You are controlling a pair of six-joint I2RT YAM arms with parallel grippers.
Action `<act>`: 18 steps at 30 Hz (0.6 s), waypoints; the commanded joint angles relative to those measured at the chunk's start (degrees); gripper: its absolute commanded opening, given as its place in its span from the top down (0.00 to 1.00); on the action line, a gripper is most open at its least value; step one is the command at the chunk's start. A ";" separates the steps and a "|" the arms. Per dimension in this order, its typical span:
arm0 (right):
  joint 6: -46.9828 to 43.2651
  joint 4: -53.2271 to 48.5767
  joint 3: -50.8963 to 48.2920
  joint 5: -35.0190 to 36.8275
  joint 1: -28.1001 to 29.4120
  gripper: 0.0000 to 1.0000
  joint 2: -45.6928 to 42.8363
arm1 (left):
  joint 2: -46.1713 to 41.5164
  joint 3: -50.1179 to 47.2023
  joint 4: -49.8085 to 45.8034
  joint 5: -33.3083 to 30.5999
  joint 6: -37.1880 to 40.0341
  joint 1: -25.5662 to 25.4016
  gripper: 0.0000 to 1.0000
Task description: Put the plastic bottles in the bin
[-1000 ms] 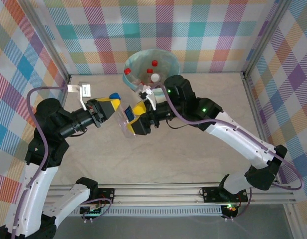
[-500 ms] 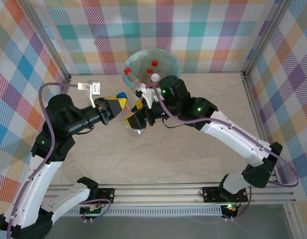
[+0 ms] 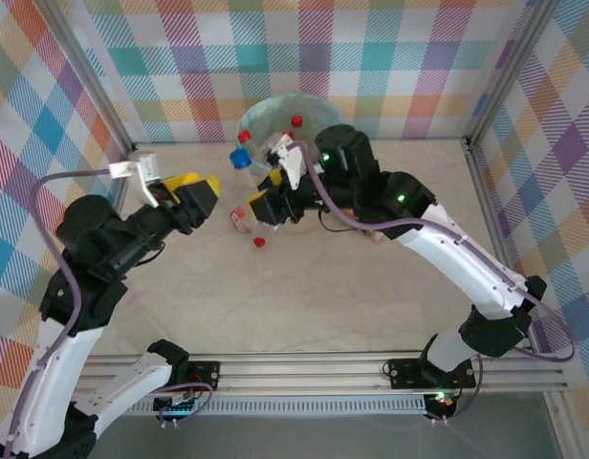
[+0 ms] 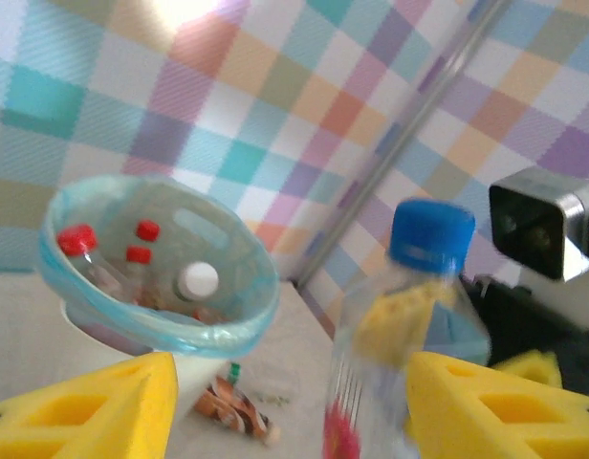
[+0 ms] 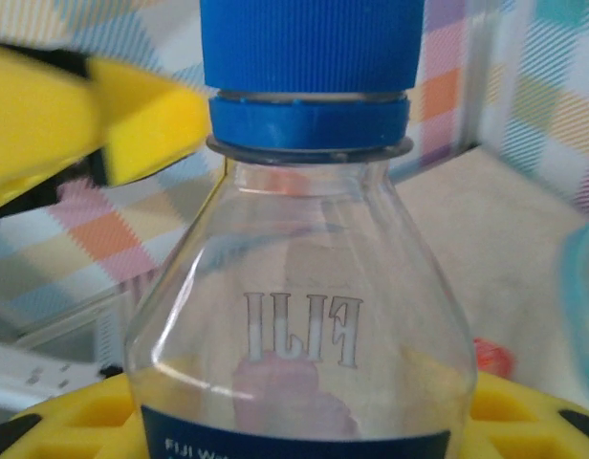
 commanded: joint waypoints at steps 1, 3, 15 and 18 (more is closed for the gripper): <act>-4.49 -2.35 4.71 4.47 -4.89 0.49 2.03 | -1.66 1.43 -1.49 -5.66 2.83 0.43 0.36; -5.89 -1.78 6.96 5.82 -7.99 0.49 3.71 | -1.67 1.34 -2.95 -5.95 3.35 0.44 0.36; -16.48 0.98 19.47 15.88 -18.51 0.49 22.06 | -1.49 -0.99 -6.15 -6.32 3.52 0.38 0.36; -17.39 -1.55 23.25 17.06 -19.18 0.48 26.53 | -1.73 -1.29 -7.21 -6.80 3.87 0.40 0.36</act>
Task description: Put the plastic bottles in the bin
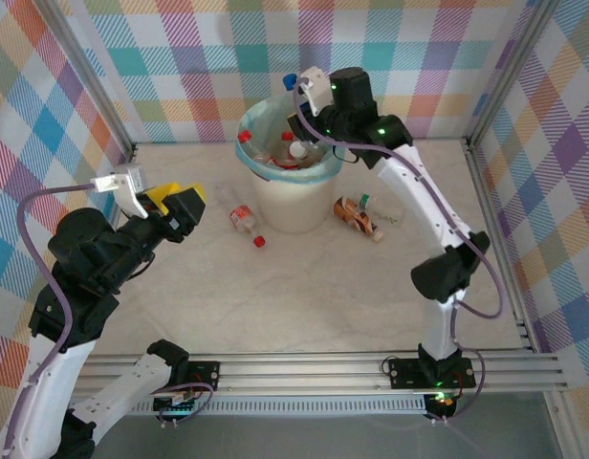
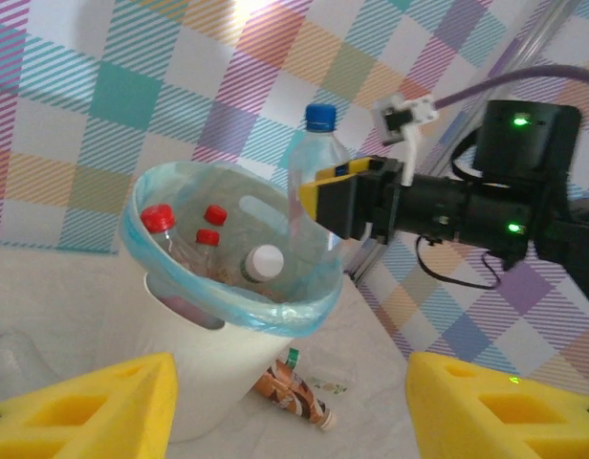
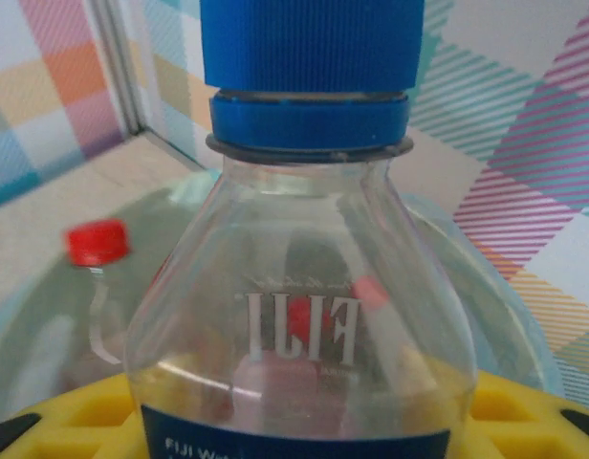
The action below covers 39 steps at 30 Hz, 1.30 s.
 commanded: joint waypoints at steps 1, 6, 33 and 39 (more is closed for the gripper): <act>-3.50 -2.67 5.00 2.84 -0.52 0.47 2.74 | -0.43 -0.82 -1.27 -1.27 1.38 0.39 0.36; -3.92 -4.64 7.49 5.15 -0.52 0.42 5.84 | -0.66 -1.77 -1.51 -1.86 1.27 0.41 0.36; -1.59 -6.28 7.85 4.89 -1.29 0.31 8.04 | 3.29 -0.15 -9.94 -10.43 -0.74 0.47 0.34; 0.21 -6.67 8.96 3.17 -2.81 0.31 9.47 | 7.59 0.66 -15.08 -14.90 -3.39 0.47 0.34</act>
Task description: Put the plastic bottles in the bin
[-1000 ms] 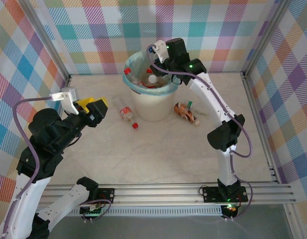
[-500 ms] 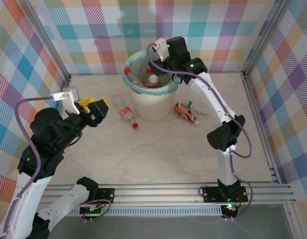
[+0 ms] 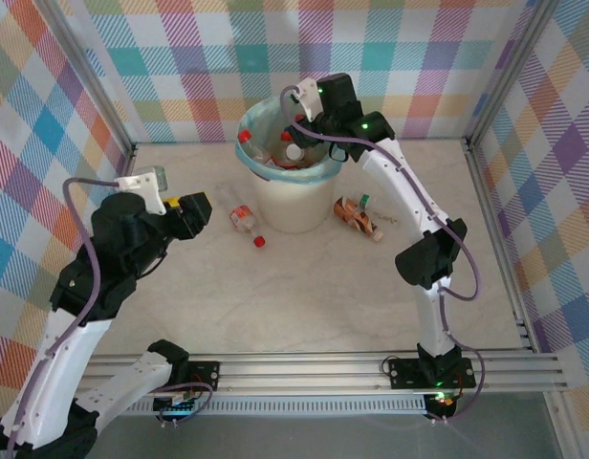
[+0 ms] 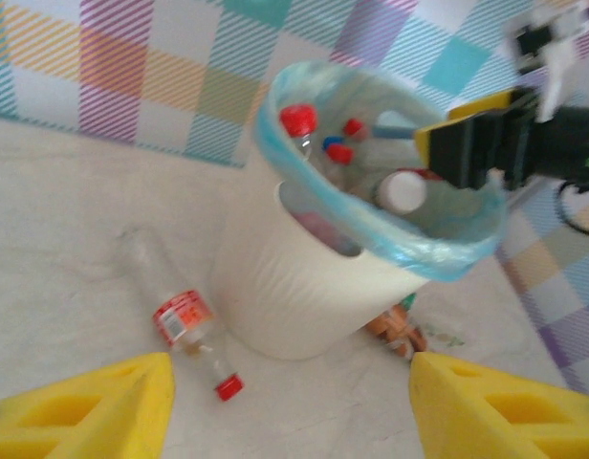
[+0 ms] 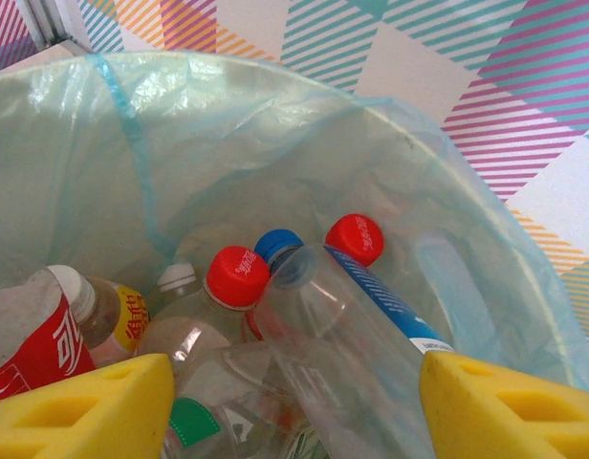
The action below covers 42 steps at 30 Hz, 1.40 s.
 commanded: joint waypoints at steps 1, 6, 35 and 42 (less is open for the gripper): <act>2.57 -0.62 2.48 -2.34 -1.69 0.31 1.61 | 1.64 1.43 -3.92 -3.76 -2.31 0.55 0.34; 4.78 -1.69 2.70 -6.04 -2.62 0.31 3.30 | 3.60 -0.62 -3.41 -2.71 -4.30 1.20 0.34; 15.17 8.64 -59.34 -0.88 -7.46 0.36 -50.88 | 13.98 -5.26 4.65 4.57 -9.22 4.17 0.25; 13.23 13.50 -73.22 -7.34 -10.35 0.32 -49.71 | 14.04 -2.81 8.45 1.92 -3.70 -0.01 0.25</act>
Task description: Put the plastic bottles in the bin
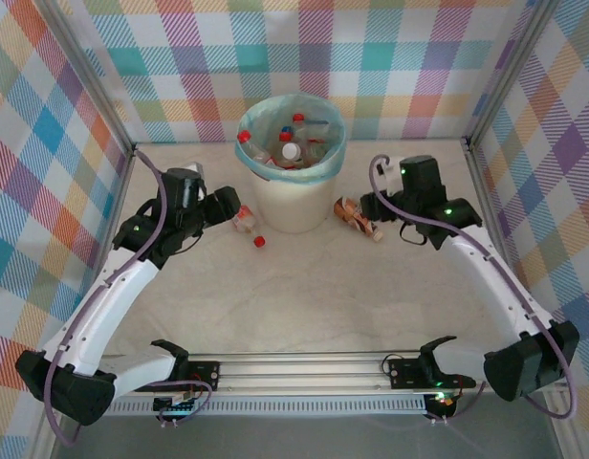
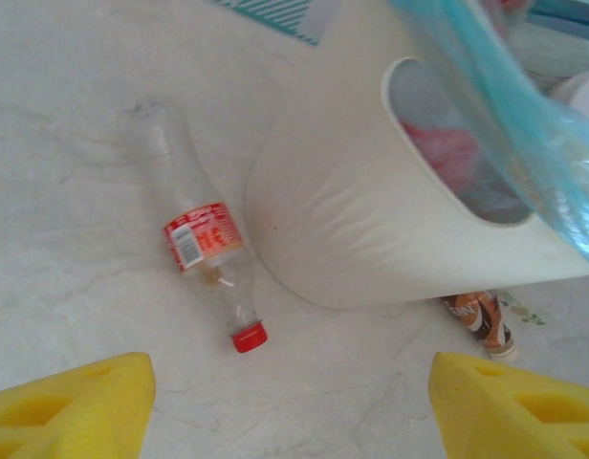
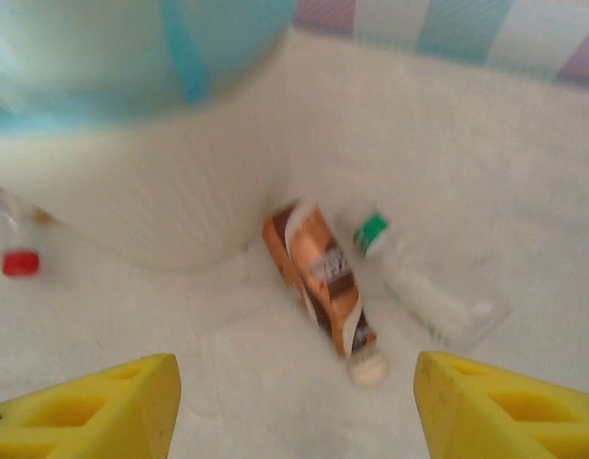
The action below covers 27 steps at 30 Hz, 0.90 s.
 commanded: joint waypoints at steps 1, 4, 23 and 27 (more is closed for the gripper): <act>-1.61 6.54 -3.86 -5.52 -1.16 0.32 2.21 | -0.08 2.65 2.95 -1.57 3.91 -2.05 0.25; -3.85 10.22 -4.69 -9.02 -2.91 0.32 6.74 | 1.04 4.18 3.04 -0.73 6.05 -4.12 0.25; -4.22 14.92 8.06 -21.16 -9.02 0.29 35.53 | 0.12 4.54 3.48 1.24 10.13 -8.64 0.22; -3.96 13.77 10.35 -21.41 -8.97 0.27 39.22 | -0.81 4.02 2.89 0.23 10.41 -8.64 0.21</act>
